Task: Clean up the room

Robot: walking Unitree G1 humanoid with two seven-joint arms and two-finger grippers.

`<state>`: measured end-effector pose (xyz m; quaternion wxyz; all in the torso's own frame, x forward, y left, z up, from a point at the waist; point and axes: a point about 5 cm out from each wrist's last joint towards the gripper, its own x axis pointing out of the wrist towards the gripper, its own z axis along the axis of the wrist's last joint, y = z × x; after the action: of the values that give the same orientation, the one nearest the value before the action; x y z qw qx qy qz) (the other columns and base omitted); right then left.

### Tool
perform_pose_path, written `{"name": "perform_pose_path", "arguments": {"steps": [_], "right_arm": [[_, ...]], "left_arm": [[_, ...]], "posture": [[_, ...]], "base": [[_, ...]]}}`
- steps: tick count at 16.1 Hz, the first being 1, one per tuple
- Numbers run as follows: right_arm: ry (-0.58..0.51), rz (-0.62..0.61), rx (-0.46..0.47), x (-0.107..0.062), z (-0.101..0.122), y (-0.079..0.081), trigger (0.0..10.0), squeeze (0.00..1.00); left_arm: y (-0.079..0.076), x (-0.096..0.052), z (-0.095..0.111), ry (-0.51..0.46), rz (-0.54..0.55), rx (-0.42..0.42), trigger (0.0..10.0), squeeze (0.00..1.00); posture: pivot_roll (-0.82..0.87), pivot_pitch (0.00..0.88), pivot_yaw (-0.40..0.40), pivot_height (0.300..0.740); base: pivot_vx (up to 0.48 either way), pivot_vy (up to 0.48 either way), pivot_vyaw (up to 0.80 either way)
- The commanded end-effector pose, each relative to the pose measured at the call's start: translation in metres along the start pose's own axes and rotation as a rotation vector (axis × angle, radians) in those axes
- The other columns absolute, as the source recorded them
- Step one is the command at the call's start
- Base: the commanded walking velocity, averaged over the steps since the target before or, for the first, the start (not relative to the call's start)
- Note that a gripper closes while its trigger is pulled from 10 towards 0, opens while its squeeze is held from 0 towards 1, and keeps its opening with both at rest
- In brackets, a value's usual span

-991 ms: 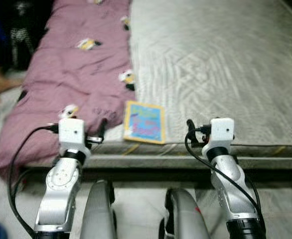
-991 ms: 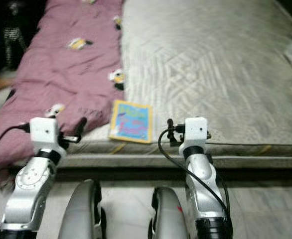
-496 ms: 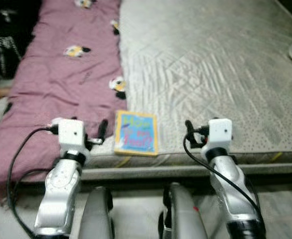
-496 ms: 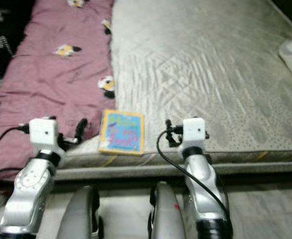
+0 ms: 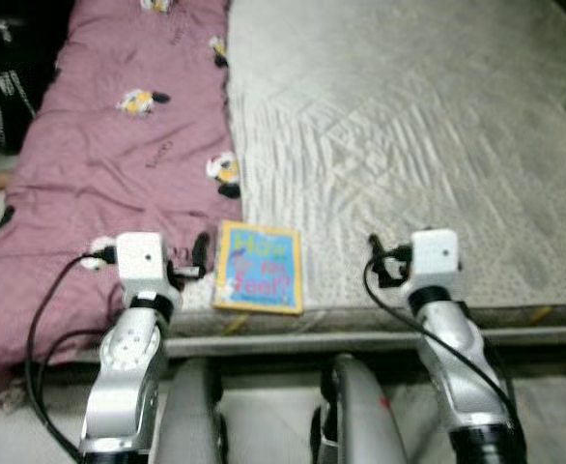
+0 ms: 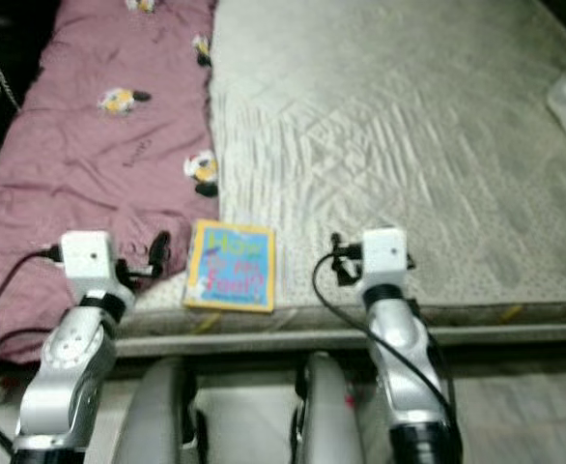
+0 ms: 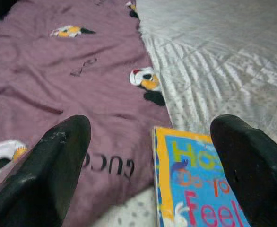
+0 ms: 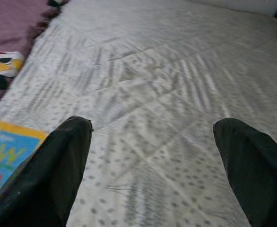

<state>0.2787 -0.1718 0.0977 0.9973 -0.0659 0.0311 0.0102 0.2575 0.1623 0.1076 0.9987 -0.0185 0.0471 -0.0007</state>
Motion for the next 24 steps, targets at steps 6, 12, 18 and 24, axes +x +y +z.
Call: {"name": "perform_pose_path", "arguments": {"steps": [6, 12, 18, 24], "right_arm": [[0.025, 0.029, -0.014, -0.002, -0.005, -0.001, 10.0, 0.0], [0.037, 0.029, -0.037, -0.006, -0.005, -0.008, 10.0, 0.0], [0.049, 0.015, -0.1, -0.017, -0.004, -0.027, 10.0, 0.0], [0.069, 0.035, -0.182, -0.033, -0.001, -0.046, 10.0, 0.0]], "left_arm": [[0.02, -0.004, -0.02, 0.125, 0.096, 0.004, 10.0, 0.0], [0.04, 0.005, -0.017, 0.11, 0.17, 0.047, 10.0, 0.0], [0.049, 0.026, -0.013, 0.068, 0.253, 0.014, 10.0, 0.0], [0.043, 0.046, -0.021, 0.081, 0.273, -0.041, 10.0, 0.0]], "posture": [[-0.02, 0.171, -0.071, 0.561], [-0.04, 0.184, -0.087, 0.561], [-0.12, 0.199, -0.14, 0.561], [-0.17, 0.211, -0.193, 0.561]], "base": [[0.0, 0.0, 0.0], [0.0, 0.0, 0.0], [0.0, 0.0, 0.0], [0.0, 0.0, 0.0]]}}
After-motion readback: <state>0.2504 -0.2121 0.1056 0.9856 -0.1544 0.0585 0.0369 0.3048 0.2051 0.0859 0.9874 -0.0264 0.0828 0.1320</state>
